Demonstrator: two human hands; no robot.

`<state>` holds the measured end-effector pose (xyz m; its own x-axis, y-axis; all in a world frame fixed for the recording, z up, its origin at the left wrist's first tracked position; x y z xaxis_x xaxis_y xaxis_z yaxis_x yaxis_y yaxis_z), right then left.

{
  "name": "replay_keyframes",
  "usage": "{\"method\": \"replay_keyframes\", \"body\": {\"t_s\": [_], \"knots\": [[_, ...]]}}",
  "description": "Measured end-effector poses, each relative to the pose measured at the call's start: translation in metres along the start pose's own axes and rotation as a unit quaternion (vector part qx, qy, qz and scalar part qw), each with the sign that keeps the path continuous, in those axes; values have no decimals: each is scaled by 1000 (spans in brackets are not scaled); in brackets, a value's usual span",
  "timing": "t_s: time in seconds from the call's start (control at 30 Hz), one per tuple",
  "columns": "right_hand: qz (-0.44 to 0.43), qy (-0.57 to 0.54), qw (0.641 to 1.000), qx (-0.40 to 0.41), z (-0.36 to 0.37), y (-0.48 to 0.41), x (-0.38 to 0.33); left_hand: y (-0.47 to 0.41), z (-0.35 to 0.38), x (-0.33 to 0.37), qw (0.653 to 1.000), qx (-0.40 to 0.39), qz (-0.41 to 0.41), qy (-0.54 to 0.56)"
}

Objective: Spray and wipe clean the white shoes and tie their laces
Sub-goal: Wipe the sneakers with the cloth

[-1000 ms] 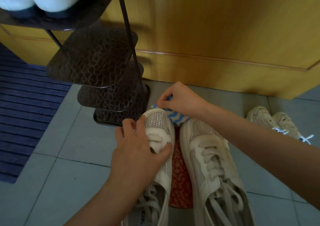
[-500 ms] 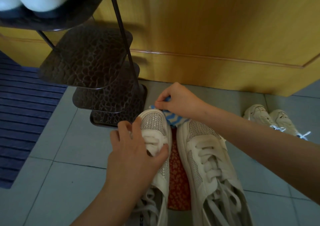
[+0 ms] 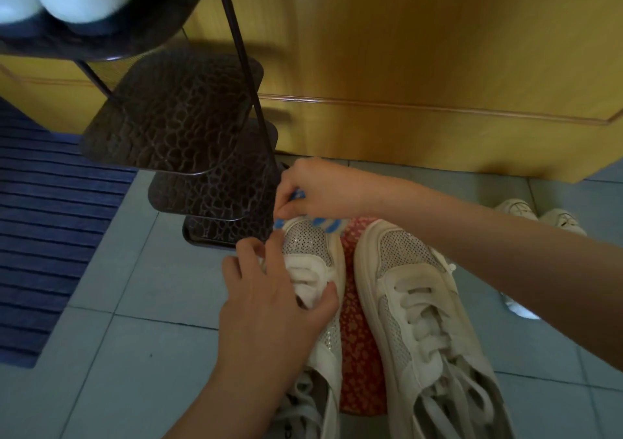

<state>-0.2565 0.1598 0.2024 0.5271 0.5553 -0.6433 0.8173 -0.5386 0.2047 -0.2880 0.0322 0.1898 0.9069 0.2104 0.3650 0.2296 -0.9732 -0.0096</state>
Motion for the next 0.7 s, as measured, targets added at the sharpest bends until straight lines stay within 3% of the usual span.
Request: {"method": "replay_keyframes", "body": {"t_s": [0.33, 0.53, 0.7], "knots": [[33, -96, 993, 67, -10, 36, 33, 0, 0, 0, 1000, 21, -1, 13], [-17, -51, 998, 21, -7, 19, 18, 1, 1, -1, 1000, 10, -7, 12], [7, -83, 996, 19, -14, 31, 35, 1, 1, -1, 1000, 11, -5, 21]]}}
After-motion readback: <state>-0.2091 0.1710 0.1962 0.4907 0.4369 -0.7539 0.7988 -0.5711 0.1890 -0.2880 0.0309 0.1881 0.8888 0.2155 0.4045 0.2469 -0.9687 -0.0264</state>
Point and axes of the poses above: each hand's wrist, its own y-axis away from the middle knuckle, its own z-axis out of the palm, x = y × z, the point moved 8 cm from there along -y, towards the middle knuckle, and after that the axes turned 1 degree about z, right-handed, at the moved point
